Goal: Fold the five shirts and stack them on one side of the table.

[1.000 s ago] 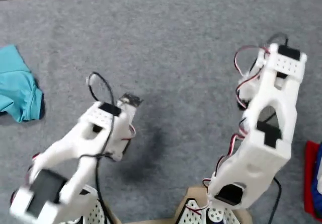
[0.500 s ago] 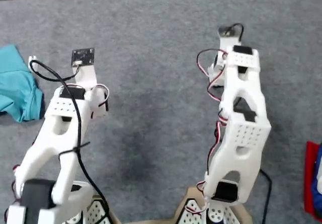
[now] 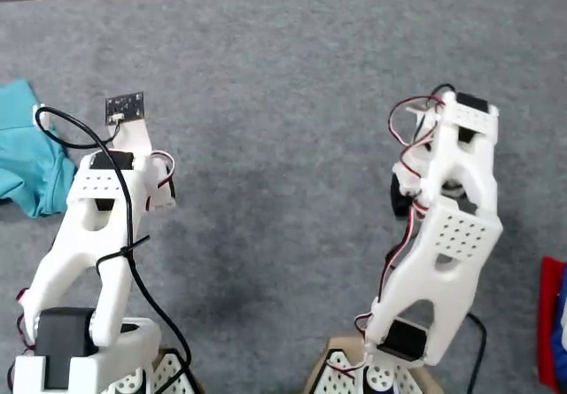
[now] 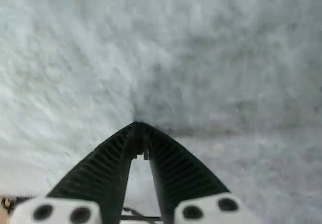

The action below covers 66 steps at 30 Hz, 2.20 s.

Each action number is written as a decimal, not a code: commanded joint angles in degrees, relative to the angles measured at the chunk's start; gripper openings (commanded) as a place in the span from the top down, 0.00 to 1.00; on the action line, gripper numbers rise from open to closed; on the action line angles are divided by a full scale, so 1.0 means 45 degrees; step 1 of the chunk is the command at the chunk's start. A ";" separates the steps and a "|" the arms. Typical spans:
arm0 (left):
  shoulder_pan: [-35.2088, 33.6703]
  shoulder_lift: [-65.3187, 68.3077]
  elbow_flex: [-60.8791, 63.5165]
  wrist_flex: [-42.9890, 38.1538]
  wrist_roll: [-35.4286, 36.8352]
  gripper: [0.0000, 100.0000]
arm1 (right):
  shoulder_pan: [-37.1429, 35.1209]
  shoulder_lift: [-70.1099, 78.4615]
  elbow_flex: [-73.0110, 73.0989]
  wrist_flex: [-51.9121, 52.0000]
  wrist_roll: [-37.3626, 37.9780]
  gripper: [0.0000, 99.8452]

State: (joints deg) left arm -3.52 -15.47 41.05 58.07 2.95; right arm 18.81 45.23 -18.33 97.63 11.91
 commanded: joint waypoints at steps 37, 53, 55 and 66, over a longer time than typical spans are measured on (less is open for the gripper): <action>-1.1116 1.6225 -2.2681 0.5451 -0.2637 0.83 | -0.7316 -0.6261 -0.0772 0.0098 -0.0840 0.99; -0.7893 1.4564 -2.4772 0.9534 -0.2520 0.98 | -0.6554 -0.7043 -0.0381 0.0996 -0.0996 0.99; -0.6818 1.3529 -2.3326 0.9534 -0.2520 0.98 | -0.6164 -0.7394 -0.0147 0.0996 -0.0996 0.99; 0.1446 0.5949 -1.3480 0.9201 -0.1446 0.98 | -0.2393 -0.9778 0.2667 0.0977 -0.0449 0.99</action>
State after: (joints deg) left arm -8.53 21.27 -28.31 100.26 -5.23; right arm 3.16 6.37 -8.22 101.05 8.13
